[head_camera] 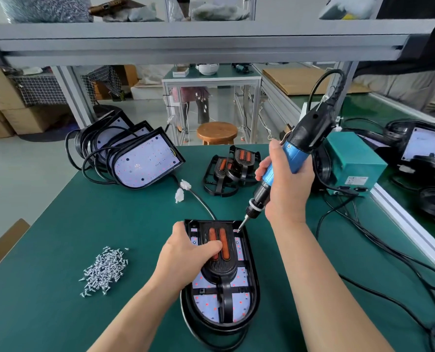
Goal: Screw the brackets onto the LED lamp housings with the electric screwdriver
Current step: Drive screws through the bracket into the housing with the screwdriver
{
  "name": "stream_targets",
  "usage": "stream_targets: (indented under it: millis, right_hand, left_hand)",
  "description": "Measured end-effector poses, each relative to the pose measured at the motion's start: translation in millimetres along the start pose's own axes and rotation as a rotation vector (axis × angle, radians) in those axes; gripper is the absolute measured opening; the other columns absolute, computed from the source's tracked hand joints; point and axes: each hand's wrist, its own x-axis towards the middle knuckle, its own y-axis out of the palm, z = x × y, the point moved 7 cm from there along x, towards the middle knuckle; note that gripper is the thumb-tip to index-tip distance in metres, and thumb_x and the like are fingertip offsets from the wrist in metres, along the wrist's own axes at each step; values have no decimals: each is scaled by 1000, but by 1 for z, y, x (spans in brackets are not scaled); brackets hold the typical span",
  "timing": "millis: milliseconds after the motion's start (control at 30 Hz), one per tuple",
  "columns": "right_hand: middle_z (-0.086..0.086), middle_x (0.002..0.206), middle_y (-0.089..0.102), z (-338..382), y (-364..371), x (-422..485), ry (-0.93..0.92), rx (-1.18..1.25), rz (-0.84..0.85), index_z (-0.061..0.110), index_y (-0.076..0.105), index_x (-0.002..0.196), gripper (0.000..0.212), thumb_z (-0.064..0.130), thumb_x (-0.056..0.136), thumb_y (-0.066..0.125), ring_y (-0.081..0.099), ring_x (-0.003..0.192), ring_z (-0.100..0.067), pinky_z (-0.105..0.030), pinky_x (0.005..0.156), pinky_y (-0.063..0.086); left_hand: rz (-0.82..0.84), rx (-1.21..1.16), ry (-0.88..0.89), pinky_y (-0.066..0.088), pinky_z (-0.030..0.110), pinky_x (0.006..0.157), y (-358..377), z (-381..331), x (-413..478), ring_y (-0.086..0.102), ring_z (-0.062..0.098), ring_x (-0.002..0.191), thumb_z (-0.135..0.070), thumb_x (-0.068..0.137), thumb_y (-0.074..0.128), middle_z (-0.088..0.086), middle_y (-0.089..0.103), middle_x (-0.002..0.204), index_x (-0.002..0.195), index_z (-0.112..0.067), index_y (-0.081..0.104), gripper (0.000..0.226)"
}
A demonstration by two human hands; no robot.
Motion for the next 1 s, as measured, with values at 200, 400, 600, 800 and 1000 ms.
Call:
stream_targets:
  millis: [200, 400, 600, 800, 1000]
  right_hand:
    - [-4, 62, 57, -4, -4, 0, 11, -9, -16, 14, 56, 93, 13, 16, 94, 69, 51, 49, -19, -29, 52, 47]
    - [-4, 64, 57, -4, 0, 0, -1, -19, 10, 15, 57, 93, 15, 18, 91, 71, 51, 49, -19, -28, 50, 47]
    - [-8, 67, 56, -6, 4, -2, -11, -38, 48, 16, 57, 91, 15, 18, 89, 72, 52, 50, -20, -28, 50, 47]
    - [-4, 62, 55, -5, 8, -3, -63, -95, 115, 14, 55, 91, 16, 20, 88, 70, 53, 49, -20, -27, 52, 48]
    - [3, 53, 53, -5, 12, -4, -114, -146, 127, 19, 51, 83, 18, 21, 86, 69, 51, 45, -17, -25, 52, 47]
  left_hand:
    - [7, -56, 2, 56, 33, 79, 2, 1, 2, 68, 11, 89, -45, 55, 77, -10, 70, 94, 103, -28, 54, 55]
    - [31, -165, -9, 54, 28, 72, 3, 6, 7, 71, 3, 77, -41, 52, 81, -18, 73, 83, 103, -30, 58, 56]
    - [82, -283, -7, 57, 24, 63, 4, 4, 8, 75, 14, 78, -30, 54, 84, -8, 76, 86, 104, -25, 61, 55]
    - [123, -327, 14, 58, 26, 65, 6, 5, 9, 76, 20, 78, -25, 59, 85, -2, 78, 88, 105, -23, 63, 51]
    - [130, -379, 22, 59, 25, 62, 8, 5, 13, 77, 23, 78, -11, 67, 86, 2, 78, 88, 107, -20, 62, 47]
